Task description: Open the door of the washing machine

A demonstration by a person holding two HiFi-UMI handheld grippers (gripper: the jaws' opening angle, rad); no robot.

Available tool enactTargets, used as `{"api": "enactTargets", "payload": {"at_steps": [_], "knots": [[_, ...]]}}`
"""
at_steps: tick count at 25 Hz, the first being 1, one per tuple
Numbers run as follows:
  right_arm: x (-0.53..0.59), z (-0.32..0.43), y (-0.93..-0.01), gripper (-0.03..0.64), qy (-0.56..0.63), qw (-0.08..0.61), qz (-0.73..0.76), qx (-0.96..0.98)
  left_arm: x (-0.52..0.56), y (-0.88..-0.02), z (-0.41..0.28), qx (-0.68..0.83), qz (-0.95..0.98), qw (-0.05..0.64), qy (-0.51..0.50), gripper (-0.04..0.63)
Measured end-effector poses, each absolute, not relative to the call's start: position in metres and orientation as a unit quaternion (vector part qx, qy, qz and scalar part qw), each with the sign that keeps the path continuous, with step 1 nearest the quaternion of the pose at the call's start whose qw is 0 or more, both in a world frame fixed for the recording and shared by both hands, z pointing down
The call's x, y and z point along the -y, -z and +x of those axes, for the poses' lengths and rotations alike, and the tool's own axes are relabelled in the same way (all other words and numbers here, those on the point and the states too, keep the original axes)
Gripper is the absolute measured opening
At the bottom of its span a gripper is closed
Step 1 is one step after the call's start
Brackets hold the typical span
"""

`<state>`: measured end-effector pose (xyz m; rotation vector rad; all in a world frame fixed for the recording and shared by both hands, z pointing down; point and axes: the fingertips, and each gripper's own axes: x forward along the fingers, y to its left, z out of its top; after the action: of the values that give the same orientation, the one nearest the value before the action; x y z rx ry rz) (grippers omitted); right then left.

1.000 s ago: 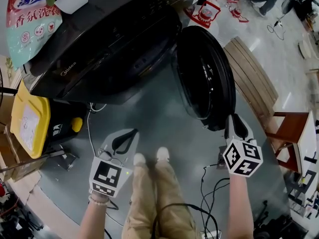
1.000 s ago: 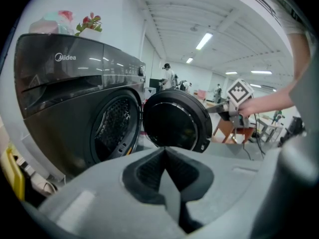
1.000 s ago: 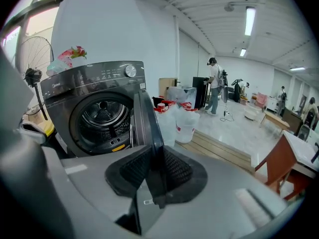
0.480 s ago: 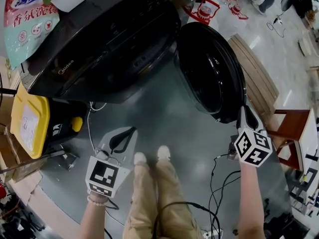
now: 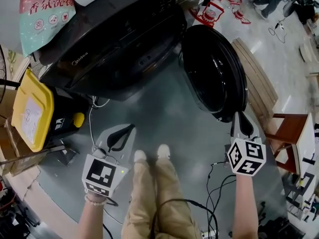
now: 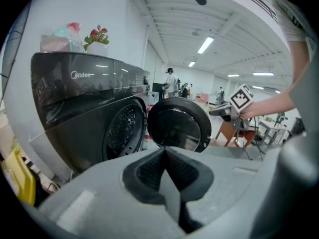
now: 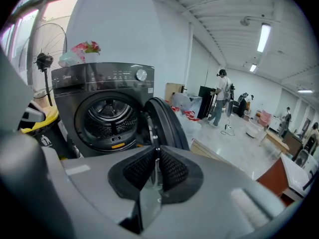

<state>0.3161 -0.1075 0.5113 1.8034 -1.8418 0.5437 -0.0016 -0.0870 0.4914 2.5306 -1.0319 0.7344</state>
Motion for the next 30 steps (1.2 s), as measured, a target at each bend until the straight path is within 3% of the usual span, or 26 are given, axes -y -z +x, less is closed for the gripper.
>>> {"api": "enactTargets", "payload": {"at_steps": [13, 30], "knots": [[0.094, 0.188, -0.396, 0.003, -0.168, 0.204, 0.57, 0.778, 0.058, -0.391, -0.065, 0.398, 0.868, 0.15, -0.257, -0.006], [0.075, 0.099, -0.28, 0.004, -0.137, 0.175, 0.488, 0.844, 0.034, -0.266, -0.114, 0.452, 0.852, 0.143, -0.221, -0.006]]}}
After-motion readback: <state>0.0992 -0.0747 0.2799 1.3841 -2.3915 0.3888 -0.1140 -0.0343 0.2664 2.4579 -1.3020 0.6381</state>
